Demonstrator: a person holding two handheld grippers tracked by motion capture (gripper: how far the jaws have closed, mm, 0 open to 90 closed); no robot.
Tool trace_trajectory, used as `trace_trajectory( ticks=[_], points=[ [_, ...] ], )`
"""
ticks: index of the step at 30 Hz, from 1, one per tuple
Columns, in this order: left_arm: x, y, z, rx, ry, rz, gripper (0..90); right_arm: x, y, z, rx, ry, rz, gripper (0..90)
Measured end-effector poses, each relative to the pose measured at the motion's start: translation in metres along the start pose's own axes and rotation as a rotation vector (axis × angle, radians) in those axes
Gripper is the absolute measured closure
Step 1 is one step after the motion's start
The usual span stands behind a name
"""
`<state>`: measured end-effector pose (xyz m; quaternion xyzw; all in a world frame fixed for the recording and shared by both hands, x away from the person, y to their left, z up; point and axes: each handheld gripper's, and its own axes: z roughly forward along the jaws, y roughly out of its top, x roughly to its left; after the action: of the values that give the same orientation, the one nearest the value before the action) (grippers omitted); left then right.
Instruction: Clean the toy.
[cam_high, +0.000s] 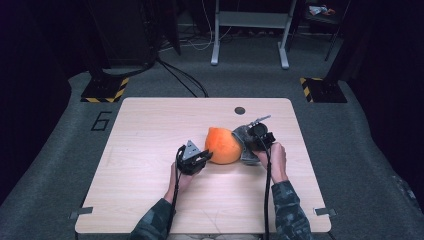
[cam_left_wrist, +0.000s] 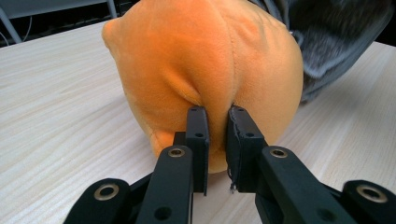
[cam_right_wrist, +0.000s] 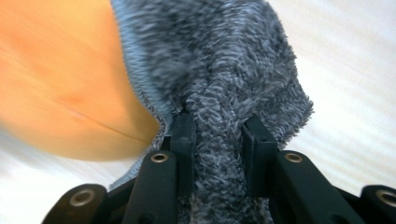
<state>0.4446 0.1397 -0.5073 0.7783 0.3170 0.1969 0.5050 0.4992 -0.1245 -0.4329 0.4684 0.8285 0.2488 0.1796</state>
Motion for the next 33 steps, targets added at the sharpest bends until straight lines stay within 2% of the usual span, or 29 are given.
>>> trace_trajectory(
  ticks=[1, 5, 7, 10, 11, 12, 14, 15, 17, 19, 27, 33],
  points=[
    [0.0, 0.0, 0.0, -0.007, 0.003, 0.001, 80.2, 0.004, 0.004, -0.007, -0.036, 0.007, -0.017, 69.8],
    [-0.001, 0.0, 0.0, -0.005, -0.005, 0.01, 80.1, 0.022, 0.019, -0.024, -0.101, 0.056, -0.057, 69.8],
    [-0.002, -0.001, 0.0, -0.013, -0.003, 0.013, 80.1, 0.031, 0.024, -0.028, -0.125, 0.076, -0.074, 69.8],
    [-0.002, -0.001, 0.0, -0.013, -0.004, 0.02, 80.0, 0.046, 0.033, -0.029, -0.15, 0.106, -0.132, 69.6],
    [-0.002, 0.0, 0.0, -0.005, -0.011, 0.023, 80.0, 0.051, 0.035, -0.027, -0.153, 0.116, -0.133, 69.7],
    [-0.002, -0.001, 0.0, -0.013, -0.002, 0.021, 80.0, 0.055, 0.037, -0.024, -0.136, 0.12, -0.16, 69.6],
    [-0.002, -0.001, 0.001, -0.01, -0.002, 0.023, 79.9, 0.061, 0.038, -0.015, -0.109, 0.102, -0.193, 69.7],
    [-0.002, -0.001, 0.001, -0.011, -0.001, 0.018, 79.9, 0.061, 0.038, -0.013, -0.097, 0.094, -0.188, 69.7],
    [-0.002, -0.001, 0.001, -0.01, -0.003, 0.021, 79.9, 0.058, 0.037, -0.012, -0.093, 0.098, -0.173, 69.8],
    [-0.002, -0.001, 0.001, -0.007, -0.006, 0.02, 79.9, 0.053, 0.035, -0.012, -0.087, 0.082, -0.169, 69.8],
    [-0.002, -0.001, 0.001, -0.003, -0.01, 0.021, 79.9, 0.028, 0.017, -0.007, -0.042, 0.06, -0.087, 69.7],
    [-0.002, -0.001, 0.001, -0.005, -0.011, 0.021, 79.9, 0.014, 0.008, 0.001, -0.007, 0.047, -0.047, 69.8]
  ],
)
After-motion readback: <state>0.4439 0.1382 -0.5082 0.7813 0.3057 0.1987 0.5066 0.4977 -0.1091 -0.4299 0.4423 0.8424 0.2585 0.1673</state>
